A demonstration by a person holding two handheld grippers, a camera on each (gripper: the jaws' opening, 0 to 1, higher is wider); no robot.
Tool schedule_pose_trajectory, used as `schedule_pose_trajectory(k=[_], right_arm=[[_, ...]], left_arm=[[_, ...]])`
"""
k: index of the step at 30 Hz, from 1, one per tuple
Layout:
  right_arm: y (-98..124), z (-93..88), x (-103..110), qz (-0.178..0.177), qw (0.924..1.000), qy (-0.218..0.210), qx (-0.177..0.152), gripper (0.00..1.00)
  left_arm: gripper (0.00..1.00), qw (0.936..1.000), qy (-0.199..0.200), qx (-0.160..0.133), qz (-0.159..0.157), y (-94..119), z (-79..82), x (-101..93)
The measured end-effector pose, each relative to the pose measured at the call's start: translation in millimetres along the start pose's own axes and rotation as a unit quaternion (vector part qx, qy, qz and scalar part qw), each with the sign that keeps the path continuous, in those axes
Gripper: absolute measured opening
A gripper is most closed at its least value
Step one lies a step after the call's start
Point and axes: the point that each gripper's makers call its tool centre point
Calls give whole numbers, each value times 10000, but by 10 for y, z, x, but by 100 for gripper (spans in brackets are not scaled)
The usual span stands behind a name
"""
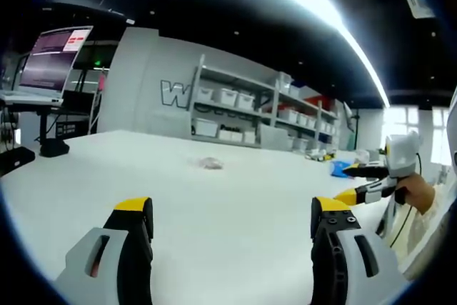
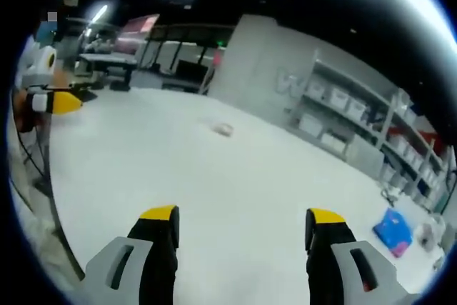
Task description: Open the resealable bag by pulling the two sides of the seal apart until the entire bag opening is separated and visibly accessible.
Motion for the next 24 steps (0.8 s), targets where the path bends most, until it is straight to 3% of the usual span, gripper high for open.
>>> schedule_pose_trajectory(k=[16, 24], right_arm=[[-98, 135, 68, 300, 9978, 588, 27, 72], [-120, 249, 103, 401, 9961, 776, -109, 72]], left_arm=[[90, 10000, 6, 11, 64, 42, -13, 38], [90, 9999, 36, -12, 102, 67, -13, 65]])
Point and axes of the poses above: the point that each gripper's makers call its tool centre point, and the gripper's own axes: y roughly backward along the fingers, x roughly to its left, z roughly out of its top, and after that the axes turned 4 degrees about x, right-handed
